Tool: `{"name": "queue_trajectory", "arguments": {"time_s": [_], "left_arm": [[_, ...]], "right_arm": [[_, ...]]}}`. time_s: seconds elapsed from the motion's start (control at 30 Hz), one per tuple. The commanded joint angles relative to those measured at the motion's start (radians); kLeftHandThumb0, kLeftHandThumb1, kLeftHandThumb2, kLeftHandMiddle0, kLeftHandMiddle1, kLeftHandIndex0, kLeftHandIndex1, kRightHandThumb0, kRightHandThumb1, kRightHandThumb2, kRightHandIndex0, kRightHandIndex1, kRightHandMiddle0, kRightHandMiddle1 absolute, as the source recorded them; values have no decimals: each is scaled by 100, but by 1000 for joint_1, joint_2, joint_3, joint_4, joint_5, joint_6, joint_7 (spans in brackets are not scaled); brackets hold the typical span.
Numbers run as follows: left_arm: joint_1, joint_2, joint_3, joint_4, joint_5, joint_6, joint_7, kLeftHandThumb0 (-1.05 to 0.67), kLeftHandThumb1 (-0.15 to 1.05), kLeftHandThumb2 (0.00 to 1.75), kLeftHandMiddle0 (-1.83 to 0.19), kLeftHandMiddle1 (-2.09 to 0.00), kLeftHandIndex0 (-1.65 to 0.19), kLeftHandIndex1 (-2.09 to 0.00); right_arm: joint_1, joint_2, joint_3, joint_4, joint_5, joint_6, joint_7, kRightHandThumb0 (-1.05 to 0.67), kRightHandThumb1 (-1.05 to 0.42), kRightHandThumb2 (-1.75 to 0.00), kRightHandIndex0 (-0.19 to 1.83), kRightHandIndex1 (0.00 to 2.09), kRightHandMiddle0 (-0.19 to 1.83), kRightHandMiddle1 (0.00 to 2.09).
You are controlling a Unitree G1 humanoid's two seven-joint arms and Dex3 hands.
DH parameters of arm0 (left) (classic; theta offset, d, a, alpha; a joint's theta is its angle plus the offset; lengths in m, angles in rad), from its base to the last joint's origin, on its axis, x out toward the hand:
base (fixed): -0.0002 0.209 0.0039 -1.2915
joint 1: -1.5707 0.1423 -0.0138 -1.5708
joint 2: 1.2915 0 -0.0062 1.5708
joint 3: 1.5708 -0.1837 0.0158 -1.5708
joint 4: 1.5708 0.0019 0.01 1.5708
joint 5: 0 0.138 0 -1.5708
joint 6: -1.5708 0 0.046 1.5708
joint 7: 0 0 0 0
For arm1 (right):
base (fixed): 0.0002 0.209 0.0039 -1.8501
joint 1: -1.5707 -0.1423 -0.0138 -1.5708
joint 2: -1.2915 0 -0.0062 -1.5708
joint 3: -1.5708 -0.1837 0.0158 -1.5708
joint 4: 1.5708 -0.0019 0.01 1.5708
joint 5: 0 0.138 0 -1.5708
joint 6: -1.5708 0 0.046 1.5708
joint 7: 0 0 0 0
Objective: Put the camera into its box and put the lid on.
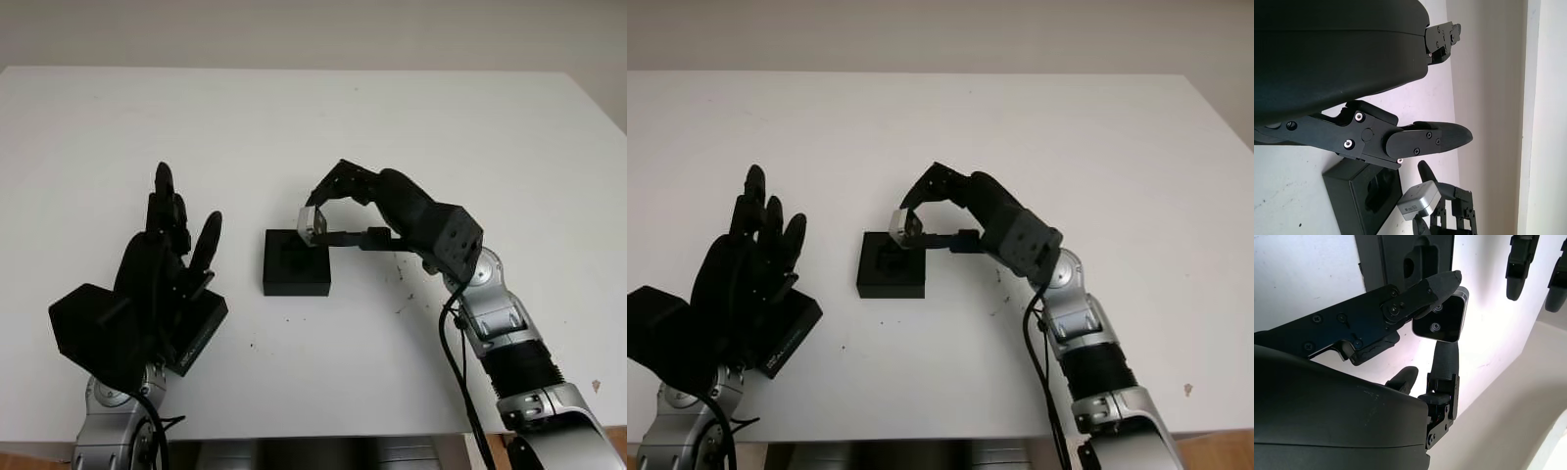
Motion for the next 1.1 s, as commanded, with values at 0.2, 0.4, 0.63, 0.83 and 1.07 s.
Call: {"name": "queue_trajectory", "arguments": {"time_s": [0.2,0.4,0.63,0.83,1.07], "left_arm": [[-4,-9,-4,-12,2,-1,8,-58,105,44,19,-3,19,0],[-2,-10,-5,-14,3,0,10,-57,105,44,19,-2,19,0],[-1,-9,-6,-13,4,-3,8,-56,105,45,19,-1,19,0],[0,-13,-8,-14,6,-5,11,-57,105,44,19,-3,19,0],[0,-13,-9,-13,9,-4,10,-57,105,45,19,-2,19,0]], "right_arm": [[-42,5,-21,0,66,89,70,-52,-99,-5,25,48,52,163],[-47,12,-21,-18,92,132,103,-52,-99,-5,25,42,51,162],[-48,16,-11,-26,84,124,107,-54,-100,-5,27,39,51,163],[-49,12,-3,-21,74,110,118,-52,-99,-5,29,36,50,164],[-51,5,8,-23,59,107,128,-53,-99,-5,30,34,50,163]]}}
